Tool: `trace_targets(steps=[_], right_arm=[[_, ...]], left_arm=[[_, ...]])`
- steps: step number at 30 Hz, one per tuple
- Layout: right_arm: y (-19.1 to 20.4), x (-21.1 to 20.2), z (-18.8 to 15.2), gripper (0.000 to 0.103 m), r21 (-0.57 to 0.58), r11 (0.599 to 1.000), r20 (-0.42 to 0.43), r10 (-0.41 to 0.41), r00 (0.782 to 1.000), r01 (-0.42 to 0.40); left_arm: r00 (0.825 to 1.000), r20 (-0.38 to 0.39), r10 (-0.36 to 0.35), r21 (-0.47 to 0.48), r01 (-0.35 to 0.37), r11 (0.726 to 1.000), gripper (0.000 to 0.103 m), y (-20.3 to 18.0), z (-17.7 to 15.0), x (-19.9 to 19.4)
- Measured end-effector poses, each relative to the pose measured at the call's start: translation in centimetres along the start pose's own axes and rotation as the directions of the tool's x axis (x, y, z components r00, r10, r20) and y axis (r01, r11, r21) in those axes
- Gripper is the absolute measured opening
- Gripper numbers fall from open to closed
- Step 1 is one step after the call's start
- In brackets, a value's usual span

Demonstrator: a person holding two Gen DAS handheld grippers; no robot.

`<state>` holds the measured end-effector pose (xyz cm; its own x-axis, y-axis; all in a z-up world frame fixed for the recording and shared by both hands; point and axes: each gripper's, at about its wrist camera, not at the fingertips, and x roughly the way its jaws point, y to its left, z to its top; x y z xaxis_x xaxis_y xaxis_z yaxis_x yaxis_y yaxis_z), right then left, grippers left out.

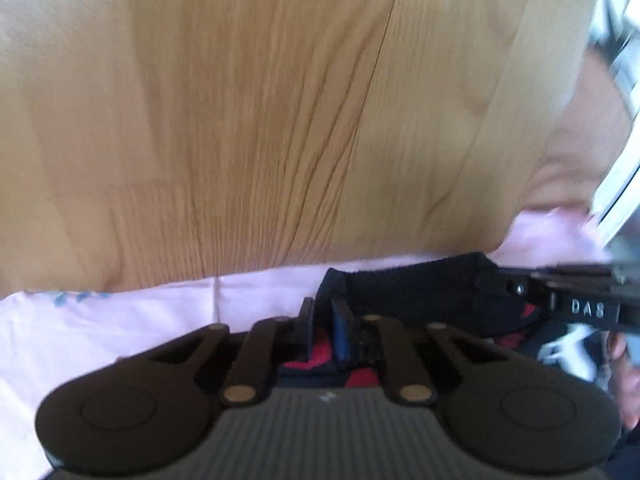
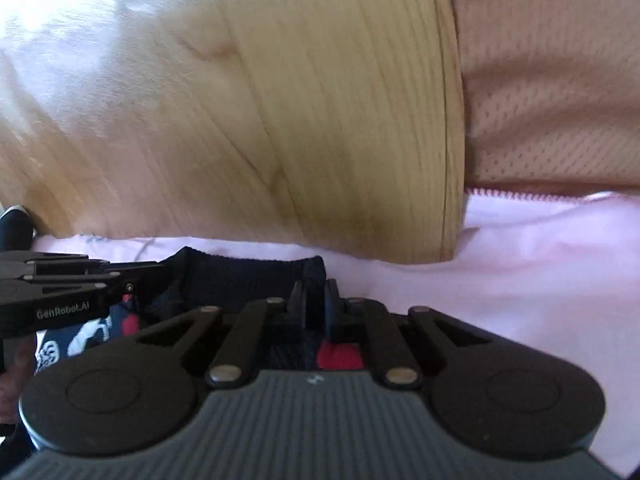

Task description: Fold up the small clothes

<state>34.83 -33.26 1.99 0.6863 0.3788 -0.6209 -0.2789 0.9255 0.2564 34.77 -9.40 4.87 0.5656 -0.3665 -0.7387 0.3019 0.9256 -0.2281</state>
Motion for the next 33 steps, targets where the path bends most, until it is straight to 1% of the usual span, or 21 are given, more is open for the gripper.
trace_targets(steps=[2, 5, 7, 8, 9, 11, 13, 15, 17, 19, 20, 21, 22, 23, 24, 26, 28, 30, 32, 33], right_arm=[[0.8, -3.6, -0.4, 0.010, 0.009, 1.000, 0.061, 0.029, 0.998, -0.030], [2.6, -9.7, -1.8, 0.010, -0.037, 0.998, 0.139, 0.049, 0.989, -0.044], [3.9, -14.3, -4.0, 0.010, -0.080, 0.995, 0.189, 0.066, 0.980, -0.052], [4.4, -16.4, -5.3, 0.010, -0.097, 0.994, 0.208, 0.077, 0.975, -0.058], [5.0, -18.4, -7.0, 0.010, -0.114, 0.991, 0.226, 0.089, 0.970, -0.064], [6.0, -21.9, -10.7, 0.010, -0.144, 0.987, 0.252, 0.104, 0.962, -0.069], [7.0, -24.3, -15.2, 0.010, -0.171, 0.984, 0.265, 0.101, 0.959, -0.056], [7.8, -25.3, -19.6, 0.010, -0.191, 0.981, 0.277, 0.080, 0.957, -0.026], [8.2, -25.5, -23.0, 0.010, -0.202, 0.979, 0.271, 0.046, 0.961, 0.011], [8.8, -25.2, -26.0, 0.011, -0.163, 0.986, 0.266, 0.013, 0.964, 0.032], [9.0, -25.1, -26.9, 0.011, -0.145, 0.989, 0.267, 0.000, 0.964, 0.040], [9.2, -24.5, -27.8, 0.011, -0.137, 0.988, 0.268, -0.031, 0.963, 0.070], [9.5, -23.8, -28.0, 0.013, -0.137, 0.985, 0.261, -0.066, 0.963, 0.105], [9.6, -23.2, -28.3, 0.018, -0.139, 0.983, 0.241, -0.083, 0.967, 0.118], [9.7, -23.3, -28.4, 0.019, -0.135, 0.985, 0.227, -0.078, 0.971, 0.111], [9.4, -24.1, -28.2, 0.033, -0.133, 0.989, 0.217, -0.041, 0.975, 0.071], [9.1, -25.8, -27.9, 0.036, -0.138, 0.990, 0.256, 0.000, 0.967, 0.036], [8.5, -27.3, -27.1, 0.036, -0.102, 0.995, 0.312, 0.033, 0.949, 0.000], [8.2, -27.7, -25.7, 0.036, -0.043, 0.999, 0.358, 0.046, 0.933, -0.032], [8.2, -27.3, -24.9, 0.037, -0.014, 1.000, 0.373, 0.029, 0.927, -0.025]], left_arm=[[0.998, 0.053, -0.029, 0.003, 0.028, 1.000, 0.009, -0.8, -0.4, -3.4], [0.988, 0.139, -0.067, 0.063, 0.059, 0.996, 0.009, -2.8, -2.8, -9.5], [0.979, 0.180, -0.097, 0.104, 0.079, 0.991, 0.010, -3.9, -5.4, -13.2], [0.974, 0.199, -0.109, 0.123, 0.086, 0.989, 0.010, -4.4, -7.2, -15.2], [0.970, 0.214, -0.116, 0.135, 0.088, 0.987, 0.010, -4.7, -8.7, -16.8], [0.960, 0.235, -0.152, 0.155, 0.117, 0.981, 0.010, -5.1, -12.8, -19.9], [0.957, 0.234, -0.174, 0.159, 0.139, 0.977, 0.010, -5.7, -16.2, -22.0], [0.958, 0.214, -0.192, 0.164, 0.158, 0.974, 0.010, -6.2, -19.9, -23.2], [0.966, 0.180, -0.186, 0.166, 0.157, 0.974, 0.010, -6.9, -23.0, -23.4], [0.976, 0.145, -0.164, 0.161, 0.140, 0.977, 0.010, -7.4, -25.2, -22.6], [0.981, 0.121, -0.148, 0.167, 0.127, 0.978, 0.011, -7.7, -26.1, -22.1], [0.989, 0.090, -0.121, 0.171, 0.104, 0.980, 0.016, -7.8, -26.5, -21.4], [0.993, 0.067, -0.096, 0.164, 0.084, 0.983, 0.018, -7.5, -26.8, -21.1], [0.994, 0.056, -0.099, 0.155, 0.089, 0.984, 0.018, -7.3, -26.9, -21.4], [0.992, 0.057, -0.115, 0.153, 0.105, 0.983, 0.019, -6.8, -26.8, -22.1], [0.983, 0.110, -0.144, 0.162, 0.125, 0.979, 0.019, -6.0, -26.3, -24.2], [0.973, 0.179, -0.149, 0.146, 0.123, 0.982, 0.019, -4.7, -25.5, -26.4], [0.965, 0.216, -0.147, 0.091, 0.130, 0.987, 0.019, -3.6, -24.6, -27.4], [0.969, 0.221, -0.114, 0.027, 0.111, 0.993, 0.019, -2.8, -22.9, -26.5], [0.970, 0.222, -0.096, 0.007, 0.097, 0.995, 0.019, -2.6, -22.1, -25.6]])
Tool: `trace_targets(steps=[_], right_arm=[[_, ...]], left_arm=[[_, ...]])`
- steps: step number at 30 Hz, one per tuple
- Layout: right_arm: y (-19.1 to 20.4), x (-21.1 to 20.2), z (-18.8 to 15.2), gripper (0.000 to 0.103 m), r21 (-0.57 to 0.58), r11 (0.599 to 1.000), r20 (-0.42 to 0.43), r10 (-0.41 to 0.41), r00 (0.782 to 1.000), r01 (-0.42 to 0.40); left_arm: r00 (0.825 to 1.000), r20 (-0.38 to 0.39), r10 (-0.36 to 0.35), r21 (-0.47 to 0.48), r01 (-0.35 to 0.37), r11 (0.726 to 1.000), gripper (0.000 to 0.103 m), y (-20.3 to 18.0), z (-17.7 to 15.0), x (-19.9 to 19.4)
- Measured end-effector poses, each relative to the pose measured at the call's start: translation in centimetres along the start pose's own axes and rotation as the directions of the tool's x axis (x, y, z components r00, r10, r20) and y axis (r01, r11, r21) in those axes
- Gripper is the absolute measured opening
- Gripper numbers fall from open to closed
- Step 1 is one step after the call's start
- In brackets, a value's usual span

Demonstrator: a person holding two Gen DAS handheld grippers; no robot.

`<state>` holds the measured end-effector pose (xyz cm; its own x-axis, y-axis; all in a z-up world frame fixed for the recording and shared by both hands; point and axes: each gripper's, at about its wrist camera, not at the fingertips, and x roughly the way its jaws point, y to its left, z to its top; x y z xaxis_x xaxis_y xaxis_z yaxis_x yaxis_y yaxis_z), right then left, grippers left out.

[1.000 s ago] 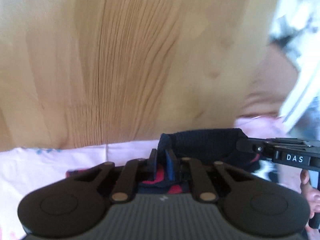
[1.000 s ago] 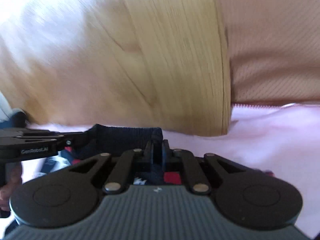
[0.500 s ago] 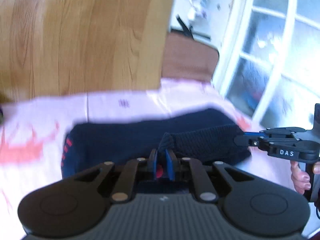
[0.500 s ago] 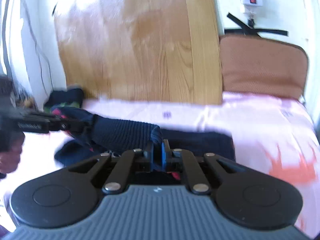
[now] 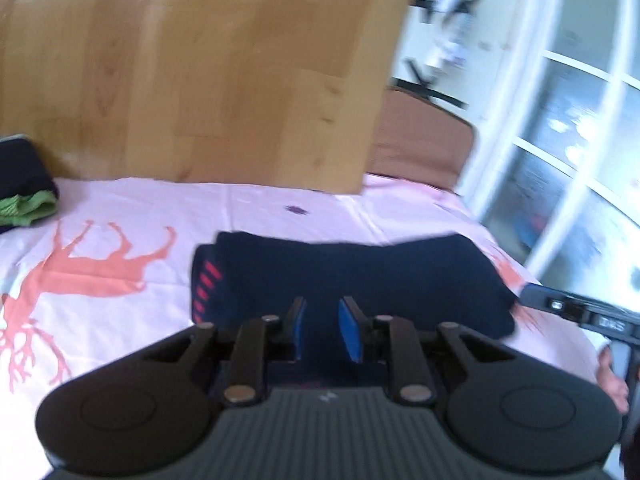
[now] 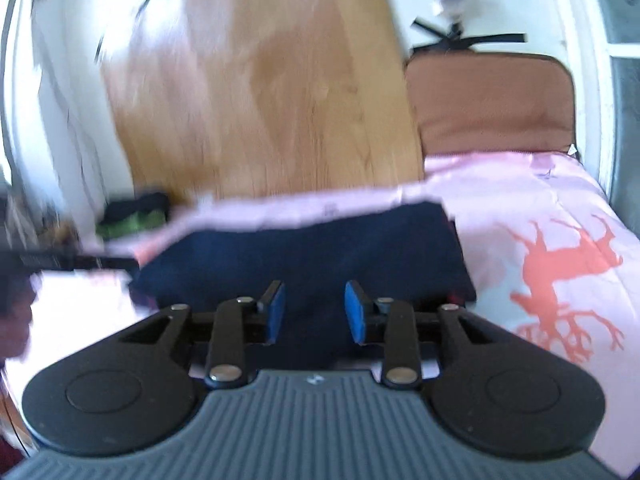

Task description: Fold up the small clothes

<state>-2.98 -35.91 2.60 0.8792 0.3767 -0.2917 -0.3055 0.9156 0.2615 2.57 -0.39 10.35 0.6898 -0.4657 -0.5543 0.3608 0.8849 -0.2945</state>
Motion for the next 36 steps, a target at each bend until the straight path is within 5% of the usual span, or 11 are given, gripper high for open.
trace_targets(steps=[3, 6, 7, 8, 10, 19, 23, 36], right_arm=[[0.2, 3.0, 0.6, 0.040, 0.021, 0.998, 0.009, -0.057, 0.998, 0.057], [-1.9, 8.6, 0.3, 0.041, 0.050, 0.991, -0.096, -0.118, 0.988, 0.123], [-3.0, 10.8, -0.2, 0.024, 0.032, 0.985, -0.136, -0.162, 0.977, 0.168], [-3.8, 11.2, -0.7, 0.008, 0.035, 0.985, -0.078, -0.168, 0.983, 0.171], [-5.8, 11.3, -0.6, 0.000, 0.172, 0.973, -0.046, -0.145, 0.988, 0.151], [-6.0, 11.3, -0.8, 0.000, 0.236, 0.965, -0.024, -0.112, 0.993, 0.114], [-5.9, 11.1, -1.1, 0.001, 0.238, 0.964, -0.021, -0.120, 0.993, 0.122], [-6.1, 11.2, -1.3, 0.001, 0.251, 0.959, -0.014, -0.129, 0.992, 0.129]], left_arm=[[0.998, -0.041, 0.058, -0.007, -0.058, 0.998, 0.019, 0.4, 1.1, 4.4], [0.978, -0.118, 0.171, 0.027, -0.169, 0.985, 0.015, 1.4, 1.2, 9.4], [0.974, -0.115, 0.193, 0.013, -0.193, 0.981, 0.011, 2.0, 1.0, 10.2], [0.973, -0.096, 0.210, 0.006, -0.211, 0.978, 0.009, 2.2, 1.1, 10.6], [0.966, -0.100, 0.237, -0.020, -0.240, 0.971, 0.006, 2.4, 1.4, 10.8], [0.929, 0.017, 0.369, 0.166, -0.367, 0.915, 0.006, -1.0, -0.7, 10.9], [0.919, 0.042, 0.391, 0.202, -0.391, 0.898, 0.006, -1.5, -0.9, 11.3], [0.939, 0.035, 0.342, 0.161, -0.343, 0.925, 0.006, -0.7, -0.7, 10.8]])
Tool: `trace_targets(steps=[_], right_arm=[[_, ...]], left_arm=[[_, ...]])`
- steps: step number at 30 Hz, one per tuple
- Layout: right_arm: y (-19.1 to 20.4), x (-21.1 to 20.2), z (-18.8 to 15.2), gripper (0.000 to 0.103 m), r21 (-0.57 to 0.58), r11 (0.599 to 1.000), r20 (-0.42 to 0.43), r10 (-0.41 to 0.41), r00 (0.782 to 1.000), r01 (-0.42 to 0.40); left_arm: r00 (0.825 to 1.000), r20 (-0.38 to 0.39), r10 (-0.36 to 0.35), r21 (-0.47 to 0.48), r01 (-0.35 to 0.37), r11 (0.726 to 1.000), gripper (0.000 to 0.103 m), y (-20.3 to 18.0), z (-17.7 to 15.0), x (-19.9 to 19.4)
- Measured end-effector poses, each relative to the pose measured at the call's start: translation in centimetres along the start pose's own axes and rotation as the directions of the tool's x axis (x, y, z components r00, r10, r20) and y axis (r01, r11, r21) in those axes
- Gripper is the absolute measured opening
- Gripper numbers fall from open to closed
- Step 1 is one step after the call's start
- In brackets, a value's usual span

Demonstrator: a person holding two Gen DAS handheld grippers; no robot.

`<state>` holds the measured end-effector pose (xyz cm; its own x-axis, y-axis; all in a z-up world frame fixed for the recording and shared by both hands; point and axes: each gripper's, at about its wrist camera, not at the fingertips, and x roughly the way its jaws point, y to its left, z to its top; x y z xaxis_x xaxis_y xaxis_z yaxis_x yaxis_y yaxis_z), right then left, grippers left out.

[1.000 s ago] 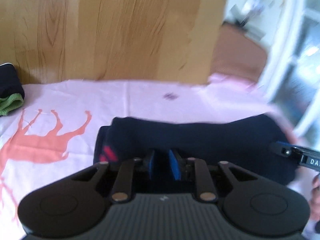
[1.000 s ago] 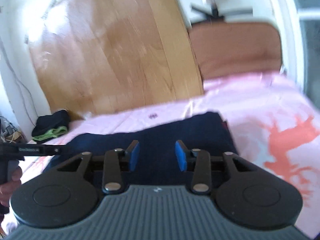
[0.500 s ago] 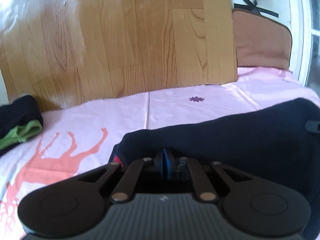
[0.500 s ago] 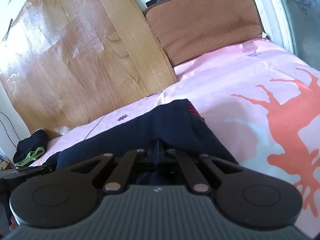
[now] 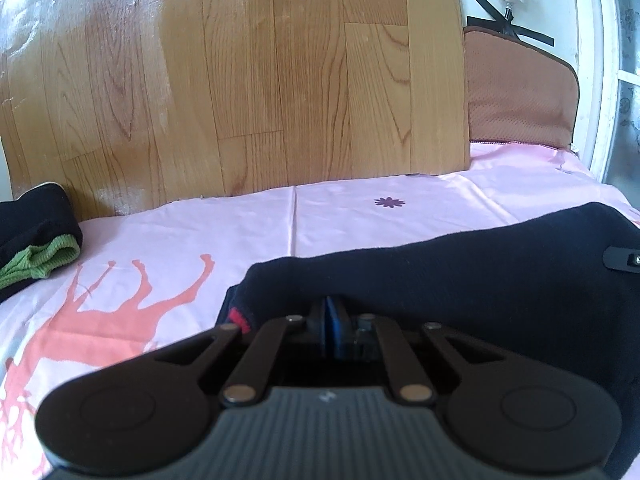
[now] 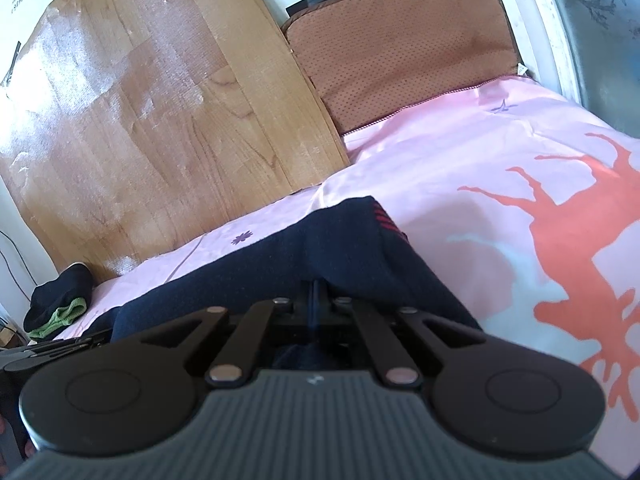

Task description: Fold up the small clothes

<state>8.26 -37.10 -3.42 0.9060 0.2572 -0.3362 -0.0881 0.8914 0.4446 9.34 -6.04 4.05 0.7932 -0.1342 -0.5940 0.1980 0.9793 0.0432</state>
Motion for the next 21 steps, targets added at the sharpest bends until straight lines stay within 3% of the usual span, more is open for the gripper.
trace_targets(steps=[9, 12, 15, 17, 19, 21], right_arm=[[-0.3, -1.0, -1.0, 0.002, 0.076, 0.997, 0.026, -0.001, 1.000, -0.001], [0.1, -1.7, -1.7, 0.009, 0.087, 0.996, 0.044, 0.000, 0.999, -0.004], [0.8, -2.5, -2.5, 0.023, 0.091, 0.996, 0.061, 0.000, 0.998, -0.005], [1.7, -3.2, -3.2, 0.046, 0.063, 0.998, 0.073, 0.010, 0.997, -0.015], [3.0, -3.6, -3.8, 0.063, 0.006, 1.000, 0.061, 0.009, 0.998, -0.010], [4.2, -3.7, -4.3, 0.069, -0.052, 0.999, 0.050, -0.010, 0.999, 0.012]], left_arm=[[1.000, 0.000, -0.005, 0.001, 0.005, 1.000, 0.006, 0.0, -0.1, -0.3], [1.000, -0.002, -0.003, 0.003, 0.003, 1.000, 0.006, -0.1, -0.1, -0.4], [1.000, -0.004, -0.002, -0.003, 0.002, 1.000, 0.007, -0.1, -0.1, -0.5], [1.000, -0.005, -0.003, -0.007, 0.003, 1.000, 0.007, -0.1, -0.1, -0.5], [1.000, -0.005, -0.001, -0.008, 0.001, 1.000, 0.007, -0.1, -0.1, -0.5], [1.000, -0.004, 0.003, -0.007, -0.003, 1.000, 0.007, -0.2, -0.1, -0.6]])
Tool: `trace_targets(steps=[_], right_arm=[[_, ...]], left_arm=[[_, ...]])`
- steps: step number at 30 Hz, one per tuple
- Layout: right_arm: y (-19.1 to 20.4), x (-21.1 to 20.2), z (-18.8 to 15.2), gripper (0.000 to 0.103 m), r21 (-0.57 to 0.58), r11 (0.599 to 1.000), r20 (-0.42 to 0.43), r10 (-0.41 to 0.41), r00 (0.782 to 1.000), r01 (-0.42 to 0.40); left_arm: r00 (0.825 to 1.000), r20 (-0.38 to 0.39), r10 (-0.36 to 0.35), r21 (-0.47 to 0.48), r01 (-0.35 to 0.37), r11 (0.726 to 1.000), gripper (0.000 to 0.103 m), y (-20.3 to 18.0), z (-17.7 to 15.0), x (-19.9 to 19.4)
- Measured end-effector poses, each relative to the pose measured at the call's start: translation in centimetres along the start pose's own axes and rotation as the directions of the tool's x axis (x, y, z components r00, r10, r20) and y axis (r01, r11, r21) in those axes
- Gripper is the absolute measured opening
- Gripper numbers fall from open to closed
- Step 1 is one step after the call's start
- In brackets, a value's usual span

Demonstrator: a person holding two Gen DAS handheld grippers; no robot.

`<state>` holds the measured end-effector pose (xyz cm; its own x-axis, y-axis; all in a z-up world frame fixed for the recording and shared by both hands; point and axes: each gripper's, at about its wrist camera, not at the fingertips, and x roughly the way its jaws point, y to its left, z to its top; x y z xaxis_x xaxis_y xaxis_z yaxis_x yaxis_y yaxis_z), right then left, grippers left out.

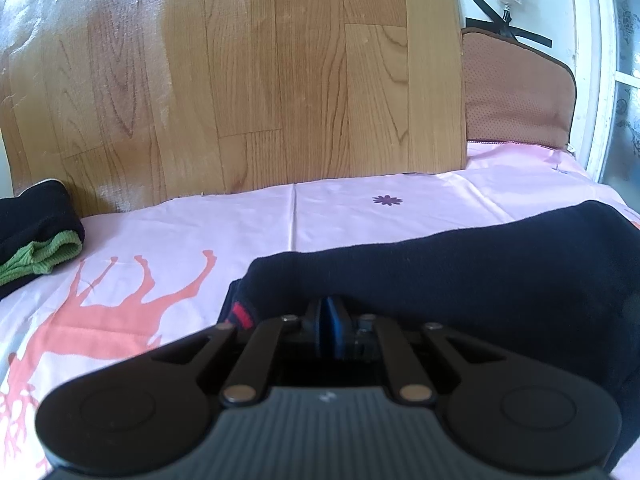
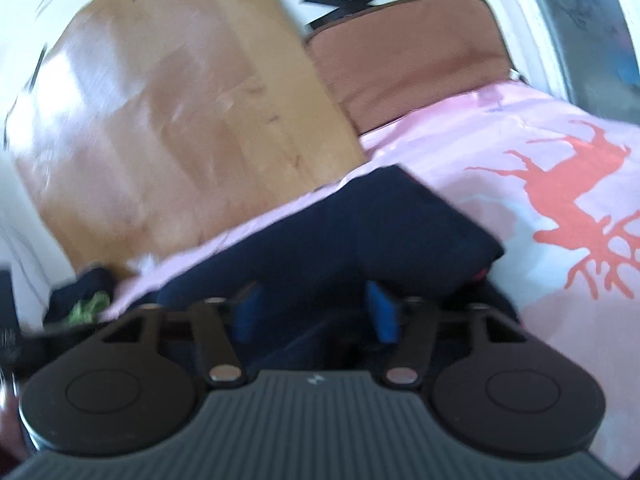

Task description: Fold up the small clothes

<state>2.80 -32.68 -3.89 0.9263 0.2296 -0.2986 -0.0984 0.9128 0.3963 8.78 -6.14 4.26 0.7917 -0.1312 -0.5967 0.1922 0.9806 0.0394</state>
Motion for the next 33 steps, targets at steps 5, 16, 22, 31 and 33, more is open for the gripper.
trace_targets(steps=[5, 16, 22, 31, 33], right_arm=[[0.5, 0.4, -0.1, 0.071, -0.037, 0.999, -0.014, -0.030, 0.999, 0.030], [0.6, 0.5, -0.5, 0.080, -0.042, 0.999, -0.026, -0.015, 1.000, 0.013], [2.1, 1.1, -0.8, 0.080, -0.142, 0.987, -0.040, -0.078, 0.996, 0.071], [4.1, 3.8, -0.2, 0.081, -0.270, 0.950, -0.071, -0.184, 0.980, 0.159], [4.2, 4.2, -0.1, 0.084, -0.272, 0.948, -0.067, -0.192, 0.979, 0.167]], left_arm=[[1.000, 0.004, 0.010, 0.008, -0.010, 1.000, 0.007, -0.2, -0.1, -0.1], [1.000, 0.005, 0.012, 0.012, -0.012, 1.000, 0.008, -0.2, -0.1, -0.1], [1.000, 0.003, 0.006, 0.010, -0.006, 1.000, 0.008, -0.1, -0.1, -0.1], [1.000, 0.014, 0.016, 0.033, -0.016, 0.999, 0.008, -0.1, 0.2, 0.6], [1.000, 0.014, 0.012, 0.027, -0.012, 1.000, 0.008, 0.0, 0.2, 0.7]])
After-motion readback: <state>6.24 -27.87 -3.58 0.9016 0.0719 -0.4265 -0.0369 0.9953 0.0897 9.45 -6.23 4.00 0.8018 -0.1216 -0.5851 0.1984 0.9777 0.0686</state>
